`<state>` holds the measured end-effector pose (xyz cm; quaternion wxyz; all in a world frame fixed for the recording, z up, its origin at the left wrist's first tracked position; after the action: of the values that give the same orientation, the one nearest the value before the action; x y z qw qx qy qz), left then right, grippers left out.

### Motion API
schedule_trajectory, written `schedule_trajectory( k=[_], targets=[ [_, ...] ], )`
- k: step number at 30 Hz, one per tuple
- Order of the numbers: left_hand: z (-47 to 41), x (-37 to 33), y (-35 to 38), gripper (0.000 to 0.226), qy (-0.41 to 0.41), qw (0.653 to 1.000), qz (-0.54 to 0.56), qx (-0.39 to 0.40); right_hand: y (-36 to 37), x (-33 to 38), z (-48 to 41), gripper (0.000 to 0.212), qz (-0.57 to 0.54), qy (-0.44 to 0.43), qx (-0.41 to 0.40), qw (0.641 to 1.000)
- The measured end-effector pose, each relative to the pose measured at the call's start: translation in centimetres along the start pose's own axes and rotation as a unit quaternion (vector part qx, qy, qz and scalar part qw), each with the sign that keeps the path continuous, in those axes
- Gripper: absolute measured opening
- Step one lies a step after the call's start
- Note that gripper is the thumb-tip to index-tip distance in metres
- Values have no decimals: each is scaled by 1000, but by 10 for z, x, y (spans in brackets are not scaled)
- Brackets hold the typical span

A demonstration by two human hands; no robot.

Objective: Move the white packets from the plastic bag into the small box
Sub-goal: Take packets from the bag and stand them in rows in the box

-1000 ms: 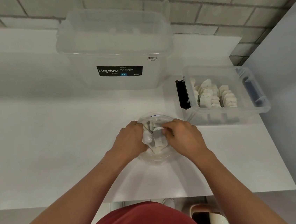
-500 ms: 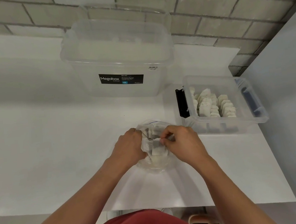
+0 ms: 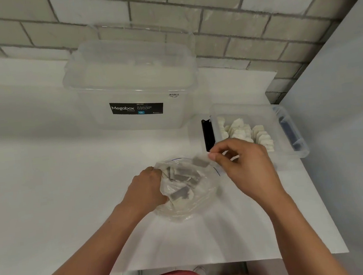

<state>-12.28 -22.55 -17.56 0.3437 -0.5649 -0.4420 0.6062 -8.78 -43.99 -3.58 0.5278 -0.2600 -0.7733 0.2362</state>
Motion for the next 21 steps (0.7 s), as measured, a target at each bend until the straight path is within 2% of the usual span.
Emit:
schedule_trajectory(
  k=[5,9,13,18,21],
  targets=[
    [0,-4,-5,47,-11,1000,-5,-3,-66,-6,-32,7,-39,-1,-104,994],
    [2,-6,-8,49,-21,1000,-7,-9,-84,-37,-61,7,14,-4,-121,993],
    [4,-5,-10,53,-43,999,-4,-3,-67,-66,-79,10,78,-4,-57,995],
    [8,-6,-14,58,-56,998,1,3,-29,-98,-86,15,129,54,115,983],
    [8,-7,-16,57,-62,998,8,1,-12,-111,-90,17,156,75,167,971]
  ],
)
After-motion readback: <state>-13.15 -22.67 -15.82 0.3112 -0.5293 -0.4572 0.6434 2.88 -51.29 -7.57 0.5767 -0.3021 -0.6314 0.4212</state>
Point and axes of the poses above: each hand's wrist, its own z-axis away from the middle knuckle, its own y-axis out of the palm, x = y × z, the point moved 7 cm from there along -z, towards the middle knuckle, and after that the axes turned 15 degrees about -x, right-handed, at the moved point
